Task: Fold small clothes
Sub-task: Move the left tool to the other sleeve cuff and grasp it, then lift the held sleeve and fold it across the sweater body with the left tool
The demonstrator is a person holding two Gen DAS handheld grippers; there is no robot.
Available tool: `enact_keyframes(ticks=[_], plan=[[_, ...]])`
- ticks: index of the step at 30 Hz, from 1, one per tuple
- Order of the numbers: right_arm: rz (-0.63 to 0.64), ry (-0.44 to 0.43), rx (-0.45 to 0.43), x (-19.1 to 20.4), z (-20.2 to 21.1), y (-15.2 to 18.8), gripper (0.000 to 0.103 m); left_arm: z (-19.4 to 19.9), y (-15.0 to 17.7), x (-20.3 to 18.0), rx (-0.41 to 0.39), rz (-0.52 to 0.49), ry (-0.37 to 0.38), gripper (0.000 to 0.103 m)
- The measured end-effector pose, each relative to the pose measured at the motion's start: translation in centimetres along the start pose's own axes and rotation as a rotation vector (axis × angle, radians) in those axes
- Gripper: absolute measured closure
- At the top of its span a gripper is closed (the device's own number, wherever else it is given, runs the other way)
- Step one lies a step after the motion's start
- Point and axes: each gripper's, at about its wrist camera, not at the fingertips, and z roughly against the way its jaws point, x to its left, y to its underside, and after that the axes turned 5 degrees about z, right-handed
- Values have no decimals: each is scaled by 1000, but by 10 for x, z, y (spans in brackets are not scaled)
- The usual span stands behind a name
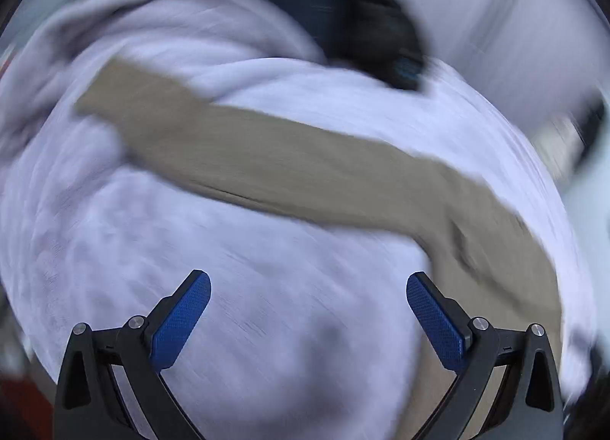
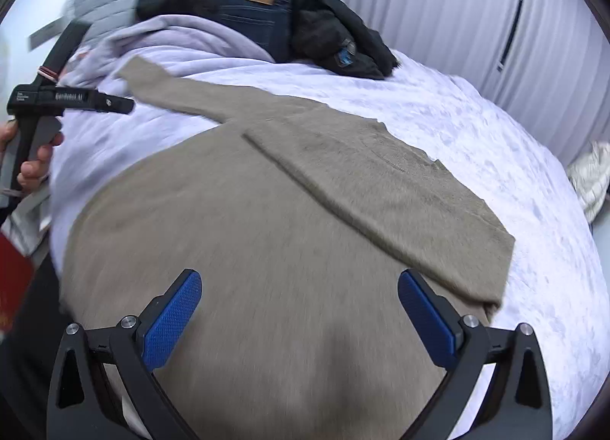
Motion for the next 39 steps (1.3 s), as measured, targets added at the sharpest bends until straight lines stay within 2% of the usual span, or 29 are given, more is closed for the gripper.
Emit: enact_keyframes(ticks=[2, 3, 7, 10, 12, 13, 14, 16, 17, 18, 19, 20, 25, 28, 29, 32, 34, 36, 38, 39], plan=[[-73, 21, 37, -3, -24, -18, 0, -20, -34, 42, -44, 200, -136, 0], [-123, 19, 61, -6, -36, -24, 0, -28, -44, 54, -56, 250, -167, 0], [-243, -60, 107, -13, -60, -27, 0, -66, -79, 88, -61, 357, -148, 0], [-219, -32, 152, -5, -68, -19, 0, -77, -95, 83, -105, 366, -128, 0], [-210, -12, 179, 0, -69, -15, 0, -76, -102, 72, -132, 351, -63, 3], [-213, -9, 190, 0, -69, -12, 0, -78, -106, 66, -148, 339, -30, 11], [-217, -9, 198, 0, -70, -11, 0, -76, -107, 55, -165, 304, -6, 29], [-217, -1, 208, -1, -71, -11, 0, -89, -117, 43, -139, 260, -15, 44], [-212, 7, 213, 0, -72, -13, 0, -98, -118, 42, -114, 259, -21, 61], [-206, 15, 216, 0, -73, -15, 0, -104, -117, 46, -97, 267, -21, 74], [-195, 21, 216, 1, -73, -20, 0, -106, -116, 51, -87, 277, -23, 79], [-184, 26, 211, 1, -73, -25, 0, -108, -115, 56, -89, 286, -19, 91], [-192, 48, 152, -13, -73, -57, 0, -77, -114, 64, -161, 266, 36, 94], [-291, 74, 143, -38, -94, -82, 0, -59, -116, 63, -202, 264, 93, 95], [-341, 71, 151, -47, -105, -88, 0, -56, -117, 61, -202, 250, 91, 94], [-460, 99, 207, -63, -149, -105, 1, -56, -118, 50, -188, 177, 18, 94], [-499, 125, 273, -59, -182, -113, 0, -62, -121, 54, -143, 187, 13, 94], [-485, 133, 306, -42, -201, -122, 0, -67, -124, 66, -121, 232, 35, 94], [-402, 157, 272, -19, -202, -135, 0, -72, -126, 74, -113, 256, 55, 94], [-359, 129, 247, -9, -198, -140, 1, -72, -125, 74, -115, 251, 54, 95]])
